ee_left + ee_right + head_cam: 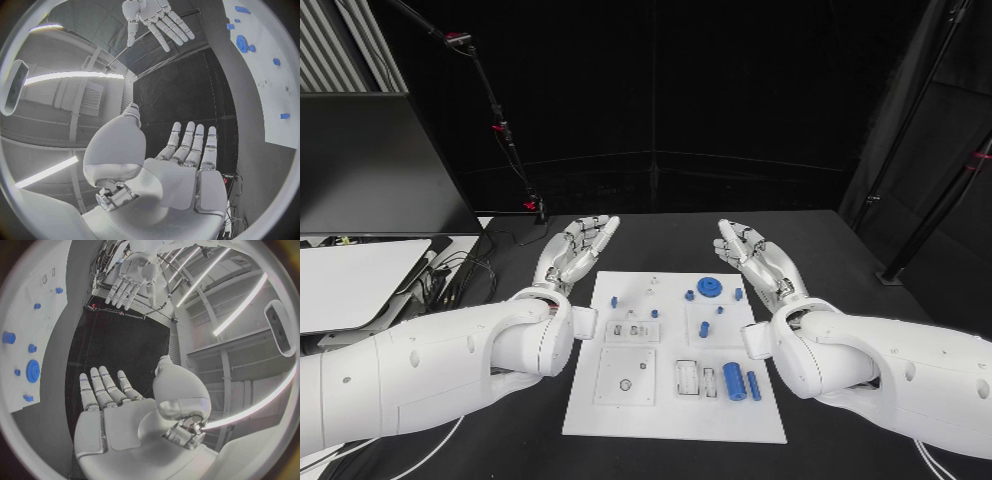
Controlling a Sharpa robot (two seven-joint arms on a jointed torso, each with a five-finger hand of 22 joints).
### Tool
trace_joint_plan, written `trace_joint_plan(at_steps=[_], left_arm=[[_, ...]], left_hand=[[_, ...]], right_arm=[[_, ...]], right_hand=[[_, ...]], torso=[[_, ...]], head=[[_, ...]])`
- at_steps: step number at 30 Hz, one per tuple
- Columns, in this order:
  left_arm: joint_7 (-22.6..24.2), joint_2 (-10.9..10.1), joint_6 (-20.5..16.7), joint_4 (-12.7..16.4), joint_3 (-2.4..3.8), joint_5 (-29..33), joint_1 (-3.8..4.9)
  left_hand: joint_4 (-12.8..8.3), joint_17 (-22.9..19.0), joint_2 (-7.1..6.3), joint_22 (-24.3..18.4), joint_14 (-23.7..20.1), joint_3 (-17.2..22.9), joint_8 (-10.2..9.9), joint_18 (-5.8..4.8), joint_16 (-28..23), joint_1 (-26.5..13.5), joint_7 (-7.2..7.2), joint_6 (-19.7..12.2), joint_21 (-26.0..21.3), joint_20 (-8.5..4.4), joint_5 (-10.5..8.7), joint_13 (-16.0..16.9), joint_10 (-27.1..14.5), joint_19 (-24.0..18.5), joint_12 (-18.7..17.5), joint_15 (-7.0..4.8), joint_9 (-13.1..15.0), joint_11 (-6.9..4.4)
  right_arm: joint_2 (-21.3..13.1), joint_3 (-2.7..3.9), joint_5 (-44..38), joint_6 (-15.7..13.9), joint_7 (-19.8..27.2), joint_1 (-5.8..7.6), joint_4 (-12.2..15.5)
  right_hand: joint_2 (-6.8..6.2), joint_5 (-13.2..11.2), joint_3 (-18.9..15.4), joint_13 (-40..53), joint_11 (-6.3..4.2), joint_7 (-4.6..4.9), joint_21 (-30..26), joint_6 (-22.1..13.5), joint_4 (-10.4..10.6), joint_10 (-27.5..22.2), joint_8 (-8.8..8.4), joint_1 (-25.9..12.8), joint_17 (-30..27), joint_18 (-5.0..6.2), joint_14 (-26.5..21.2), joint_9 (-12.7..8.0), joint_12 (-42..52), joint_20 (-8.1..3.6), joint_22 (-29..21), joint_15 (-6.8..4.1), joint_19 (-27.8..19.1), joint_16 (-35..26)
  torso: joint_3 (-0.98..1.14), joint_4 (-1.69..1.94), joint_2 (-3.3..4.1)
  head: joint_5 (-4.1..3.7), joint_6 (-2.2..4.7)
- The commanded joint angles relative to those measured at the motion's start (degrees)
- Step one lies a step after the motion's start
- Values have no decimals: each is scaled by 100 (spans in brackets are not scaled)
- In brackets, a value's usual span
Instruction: Assemble the parts on the task board
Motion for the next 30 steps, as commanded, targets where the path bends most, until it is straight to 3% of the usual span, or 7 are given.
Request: trace_joint_plan(at_steps=[1, 5, 9, 11, 12, 20, 30], left_arm=[[1892, 15, 500, -30, -115, -40, 118], [2347, 25, 656, -61, -296, -44, 250], [2548, 29, 726, -74, -375, -46, 308], [2571, 30, 733, -75, -384, -46, 314], [2462, 108, 891, -157, -383, -46, 317], [2443, 105, 895, -144, -382, -45, 327], [2438, 63, 868, -110, -381, -45, 365]], left_hand=[[60, 17, 1, 47, 15, -9, 131, 59, 134, 193, 851, 59, 58, 34, 59, 12, 75, 66, 120, 66, 14, 51], [59, 15, 28, 45, 9, 4, 145, 57, 132, 188, 844, 75, 60, 41, 53, 13, 82, 58, 128, 72, 11, 48], [58, 13, 38, 48, -10, 14, 197, 72, 128, 184, 782, 176, 73, 39, 43, 9, 88, 39, 146, 49, 2, 2], [61, 12, -7, 51, -16, -6, 186, 80, 127, 177, 780, 162, 79, 40, 46, 6, 76, 34, 143, 42, -14, -7], [62, 12, -41, 51, -18, -21, 173, 84, 126, 172, 787, 140, 83, 43, 51, 4, 62, 31, 139, 42, -26, -2], [66, 13, -135, 62, -19, -73, 147, 84, 125, 160, 837, 72, 104, 65, 65, 2, 27, 30, 130, 70, -62, 45], [65, 14, -129, 73, -16, -73, 151, 81, 126, 167, 855, 66, 120, 78, 66, 4, 30, 38, 136, 87, -68, 65]], right_arm=[[-36, -49, -877, 277, 88, 49, 105], [-61, -94, -1027, 313, 93, 76, 159], [-61, -95, -1028, 313, 93, 76, 160], [-61, -95, -1028, 313, 93, 76, 160], [-189, -94, -1064, 465, -35, 76, 134], [-303, -90, -1148, 580, -142, 80, 149], [-510, -79, -1379, 849, -442, 151, 130]], right_hand=[[5, 18, -3, 5, 49, 1000, 19, 39, 28, -4, 28, 45, 5, 114, 1, 4, 27, 28, 7, 32, 7, 34], [5, 18, 2, 6, 49, 1001, 19, 39, 27, 0, 31, 47, 6, 113, 3, 3, 40, 28, 7, 33, 6, 41], [4, 18, 4, 8, 49, 1001, 21, 38, 26, 8, 28, 48, 6, 113, 4, 2, 55, 28, 10, 34, 9, 44], [4, 18, 5, 9, 49, 1001, 21, 38, 26, 10, 29, 49, 6, 113, 4, 2, 58, 28, 9, 34, 9, 46], [4, 18, 7, 10, 49, 1001, 21, 38, 26, 14, 29, 49, 7, 112, 6, 2, 65, 28, 9, 35, 8, 51], [-14, 18, 42, 25, 51, 996, 25, 33, 26, 92, 51, 65, 20, 105, 75, -8, 177, 28, -7, 47, -9, 165], [-51, 16, 124, 44, 55, 944, 214, 9, 26, 415, 134, 98, 43, 111, 528, -42, 460, 14, 198, 47, 361, 506]], torso=[[-1, -2, 1], [-1, -2, 1], [-1, -2, 1], [-1, -2, 1], [-9, 14, 104], [-17, 18, 272], [-5, 76, 539]], head=[[0, -1], [0, -1], [0, -1], [0, -1], [30, -179], [44, -198], [30, -228]])
